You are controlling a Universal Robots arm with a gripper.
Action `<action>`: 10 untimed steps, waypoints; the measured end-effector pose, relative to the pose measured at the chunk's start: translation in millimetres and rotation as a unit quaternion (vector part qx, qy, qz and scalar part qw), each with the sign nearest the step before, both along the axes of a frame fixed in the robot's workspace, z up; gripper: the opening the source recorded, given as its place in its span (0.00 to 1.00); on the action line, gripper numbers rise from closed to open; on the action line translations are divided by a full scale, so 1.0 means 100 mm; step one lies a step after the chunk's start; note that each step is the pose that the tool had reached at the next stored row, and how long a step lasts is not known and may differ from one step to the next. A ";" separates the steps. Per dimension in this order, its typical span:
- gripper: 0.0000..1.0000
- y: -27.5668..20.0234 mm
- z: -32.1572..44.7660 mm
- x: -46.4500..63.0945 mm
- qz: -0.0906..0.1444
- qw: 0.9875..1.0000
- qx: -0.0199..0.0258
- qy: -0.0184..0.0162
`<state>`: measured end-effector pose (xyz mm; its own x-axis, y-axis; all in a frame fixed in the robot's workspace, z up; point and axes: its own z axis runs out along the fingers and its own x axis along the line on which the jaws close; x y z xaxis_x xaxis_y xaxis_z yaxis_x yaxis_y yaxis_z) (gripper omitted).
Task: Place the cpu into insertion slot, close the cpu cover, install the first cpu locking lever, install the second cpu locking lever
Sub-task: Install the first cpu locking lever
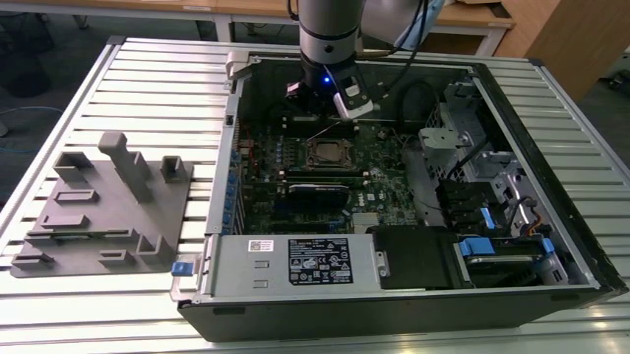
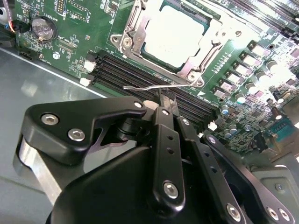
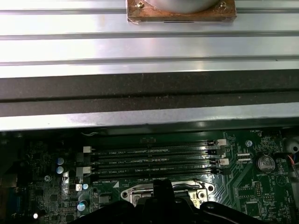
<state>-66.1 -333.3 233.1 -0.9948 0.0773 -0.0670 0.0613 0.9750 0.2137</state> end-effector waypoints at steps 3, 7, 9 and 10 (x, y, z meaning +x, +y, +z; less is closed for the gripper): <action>0.11 0.000 -0.001 0.00 0.000 1.000 0.000 0.000; 0.11 0.000 -0.012 0.03 0.000 1.000 0.000 0.000; 0.11 0.004 -0.022 0.04 0.000 1.000 0.000 0.000; 0.11 0.010 -0.026 0.04 0.000 1.000 0.000 0.000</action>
<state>-62.4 -332.3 230.5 -0.9947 0.0774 -0.0671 0.0614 0.9750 0.2138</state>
